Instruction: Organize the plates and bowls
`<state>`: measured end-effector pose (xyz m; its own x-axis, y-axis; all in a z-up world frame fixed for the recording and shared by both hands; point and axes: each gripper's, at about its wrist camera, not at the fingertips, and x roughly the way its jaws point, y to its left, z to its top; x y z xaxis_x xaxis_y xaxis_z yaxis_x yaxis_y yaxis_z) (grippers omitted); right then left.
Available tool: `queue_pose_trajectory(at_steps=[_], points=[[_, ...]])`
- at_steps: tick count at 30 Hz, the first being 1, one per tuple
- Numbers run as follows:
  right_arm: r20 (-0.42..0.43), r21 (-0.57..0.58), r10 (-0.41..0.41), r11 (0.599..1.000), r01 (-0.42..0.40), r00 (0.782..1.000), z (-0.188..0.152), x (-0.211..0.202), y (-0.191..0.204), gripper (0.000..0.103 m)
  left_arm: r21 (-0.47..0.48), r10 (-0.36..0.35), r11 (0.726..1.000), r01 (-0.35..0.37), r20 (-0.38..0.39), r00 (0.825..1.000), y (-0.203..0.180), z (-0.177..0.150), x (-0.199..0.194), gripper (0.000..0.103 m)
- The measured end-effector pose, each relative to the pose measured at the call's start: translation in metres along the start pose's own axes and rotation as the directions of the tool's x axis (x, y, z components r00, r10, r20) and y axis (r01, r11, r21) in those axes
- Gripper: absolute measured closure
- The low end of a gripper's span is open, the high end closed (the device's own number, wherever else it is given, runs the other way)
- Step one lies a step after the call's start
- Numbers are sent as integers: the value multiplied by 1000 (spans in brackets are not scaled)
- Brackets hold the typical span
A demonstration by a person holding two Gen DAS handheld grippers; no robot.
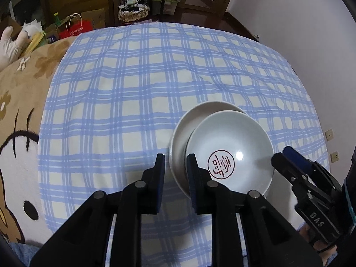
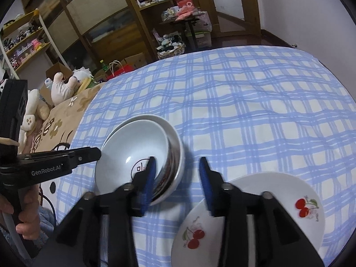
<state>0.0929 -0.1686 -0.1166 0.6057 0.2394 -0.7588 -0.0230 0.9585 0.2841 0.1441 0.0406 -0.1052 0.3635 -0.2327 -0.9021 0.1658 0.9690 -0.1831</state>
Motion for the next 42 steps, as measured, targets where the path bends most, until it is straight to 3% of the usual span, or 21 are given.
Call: queue_pose_trajectory(at_steps=[2,5,13,28,42], points=[[6,0,-12,1000,12,1000,2,-4,-1,37,5,15,1000,-15,-6,1000,4,2,0,81],[-3,-8,-39,999,39,999,5,-6,-5,28,-14,20,1000,-20,-7,1000,12,5,0,68],[-35,22,-80,996,81,996,7,2,-16,27,-60,38,997,-42,-56,998,25,13,18,54],[-107,5,-95,995,97,990,0,23,-20,28,-65,41,997,-47,-93,995,24,13,24,52],[-177,-8,-18,1000,17,984,13,35,-9,66,-90,33,995,-42,-103,994,26,13,29,51]])
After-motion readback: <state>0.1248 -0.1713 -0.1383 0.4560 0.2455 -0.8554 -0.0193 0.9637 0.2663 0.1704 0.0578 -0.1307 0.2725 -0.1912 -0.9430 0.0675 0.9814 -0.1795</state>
